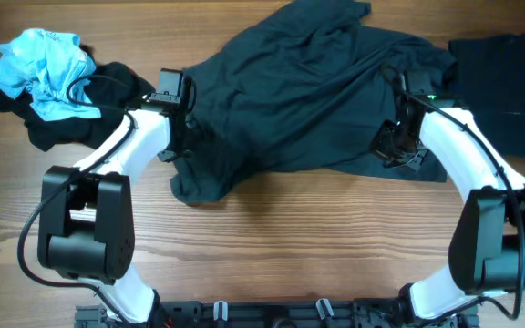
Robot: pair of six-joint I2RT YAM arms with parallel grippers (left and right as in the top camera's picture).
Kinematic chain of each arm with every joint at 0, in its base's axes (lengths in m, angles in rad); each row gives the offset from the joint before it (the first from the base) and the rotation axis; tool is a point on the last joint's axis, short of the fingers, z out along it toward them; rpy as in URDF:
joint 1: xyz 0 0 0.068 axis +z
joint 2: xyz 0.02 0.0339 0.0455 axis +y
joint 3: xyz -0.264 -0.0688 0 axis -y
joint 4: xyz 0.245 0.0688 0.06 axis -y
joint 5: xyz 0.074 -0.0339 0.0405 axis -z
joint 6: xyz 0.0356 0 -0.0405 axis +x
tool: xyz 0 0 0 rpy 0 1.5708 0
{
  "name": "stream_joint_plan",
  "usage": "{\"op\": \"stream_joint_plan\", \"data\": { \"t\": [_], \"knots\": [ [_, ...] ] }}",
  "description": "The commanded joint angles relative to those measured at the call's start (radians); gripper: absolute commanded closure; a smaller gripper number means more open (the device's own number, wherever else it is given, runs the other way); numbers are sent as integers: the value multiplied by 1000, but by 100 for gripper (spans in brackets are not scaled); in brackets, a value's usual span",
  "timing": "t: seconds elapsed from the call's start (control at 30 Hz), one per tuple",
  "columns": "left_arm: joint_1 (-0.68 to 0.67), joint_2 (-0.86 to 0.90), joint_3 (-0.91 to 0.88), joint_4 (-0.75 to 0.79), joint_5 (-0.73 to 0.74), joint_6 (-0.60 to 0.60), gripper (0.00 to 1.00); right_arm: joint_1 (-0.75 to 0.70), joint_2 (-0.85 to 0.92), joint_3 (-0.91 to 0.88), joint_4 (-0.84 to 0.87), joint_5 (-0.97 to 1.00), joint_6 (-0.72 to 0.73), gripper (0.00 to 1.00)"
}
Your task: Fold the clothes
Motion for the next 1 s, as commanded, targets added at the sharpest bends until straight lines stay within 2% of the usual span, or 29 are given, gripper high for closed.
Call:
{"op": "stream_joint_plan", "data": {
  "t": [0.0,0.37,0.57,0.7,0.9,0.97],
  "knots": [
    [4,15,-42,35,-50,-75,96,-35,35,-14,14,31,-29,96],
    [4,115,-44,34,-78,-77,96,-59,72,-14,34,16,-77,96],
    [12,131,-44,-69,-279,-77,96,-60,72,-15,34,16,-102,96],
    [122,131,-44,-168,-315,-77,96,-60,78,-15,43,17,-103,95],
    [284,131,-43,-186,-287,-73,96,-60,138,-16,55,-5,-122,92],
    [306,131,-43,-185,-270,-73,96,-60,155,-16,42,-62,-129,96]
  ]
}}
